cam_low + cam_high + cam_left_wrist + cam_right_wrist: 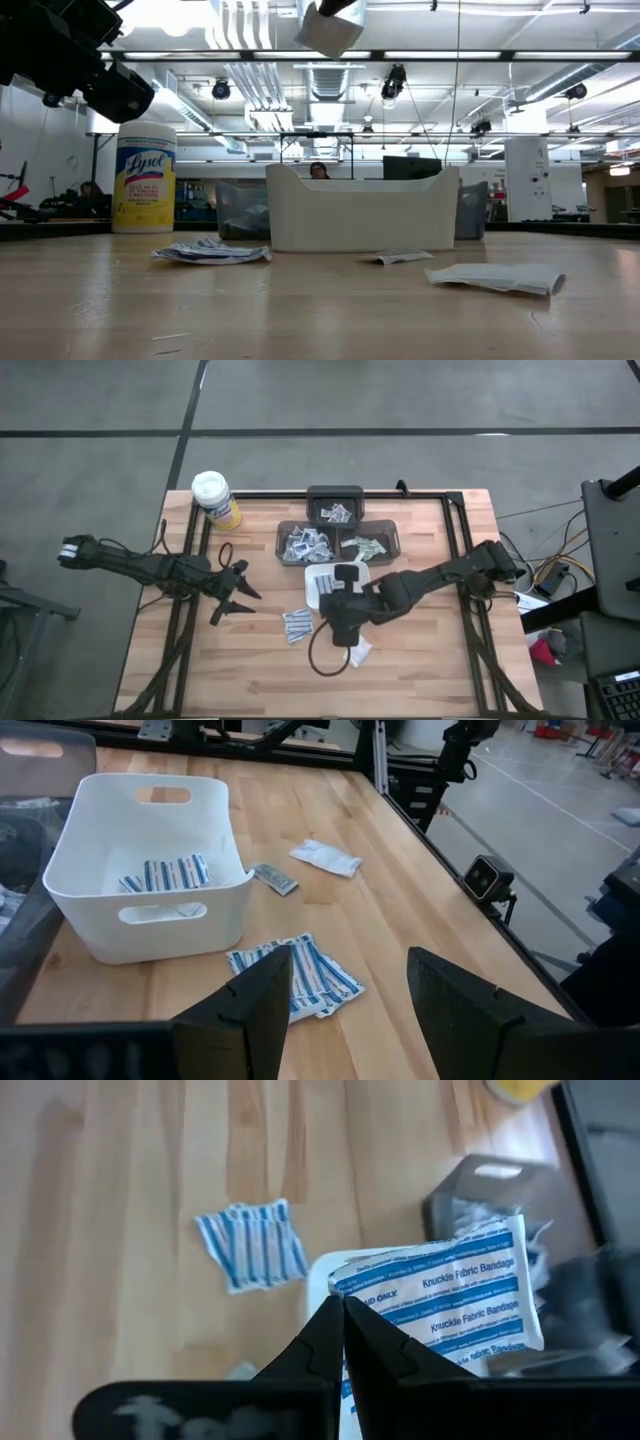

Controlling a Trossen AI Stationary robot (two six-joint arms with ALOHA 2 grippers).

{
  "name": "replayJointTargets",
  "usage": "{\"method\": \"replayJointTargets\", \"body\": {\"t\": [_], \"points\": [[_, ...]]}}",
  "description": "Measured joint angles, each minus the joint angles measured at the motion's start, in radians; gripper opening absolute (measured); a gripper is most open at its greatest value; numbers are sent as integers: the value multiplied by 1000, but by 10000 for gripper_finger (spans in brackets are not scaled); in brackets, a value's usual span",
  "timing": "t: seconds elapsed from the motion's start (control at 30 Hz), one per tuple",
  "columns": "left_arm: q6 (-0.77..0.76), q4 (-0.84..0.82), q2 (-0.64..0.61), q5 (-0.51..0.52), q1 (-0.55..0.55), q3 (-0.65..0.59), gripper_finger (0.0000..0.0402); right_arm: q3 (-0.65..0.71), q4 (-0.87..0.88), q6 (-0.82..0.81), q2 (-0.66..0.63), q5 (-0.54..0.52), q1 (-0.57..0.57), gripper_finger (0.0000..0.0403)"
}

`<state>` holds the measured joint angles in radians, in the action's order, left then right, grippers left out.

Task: Pick & Place First Aid Supplies
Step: Put the blue bandage into the white bin

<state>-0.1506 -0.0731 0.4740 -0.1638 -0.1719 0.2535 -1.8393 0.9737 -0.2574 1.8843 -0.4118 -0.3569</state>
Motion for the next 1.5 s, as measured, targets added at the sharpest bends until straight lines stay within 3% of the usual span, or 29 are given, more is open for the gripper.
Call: {"method": "replayJointTargets", "body": {"t": [0.6, 0.73, 1.17, 1.5], "points": [[-94, 2, 0, 1, 0, 0, 197, 85, 79, 772, 0, 4, 75, 8], [-109, 2, 0, 1, 0, 0, 197, 142, 79, 942, 0, 67, 90, 8], [-173, 2, 0, 3, 0, 0, 197, 392, -69, 1269, 1, 80, 147, 8], [-173, 2, 0, 8, 0, 0, 197, 438, -115, 1409, 2, 115, 176, 8]]}}
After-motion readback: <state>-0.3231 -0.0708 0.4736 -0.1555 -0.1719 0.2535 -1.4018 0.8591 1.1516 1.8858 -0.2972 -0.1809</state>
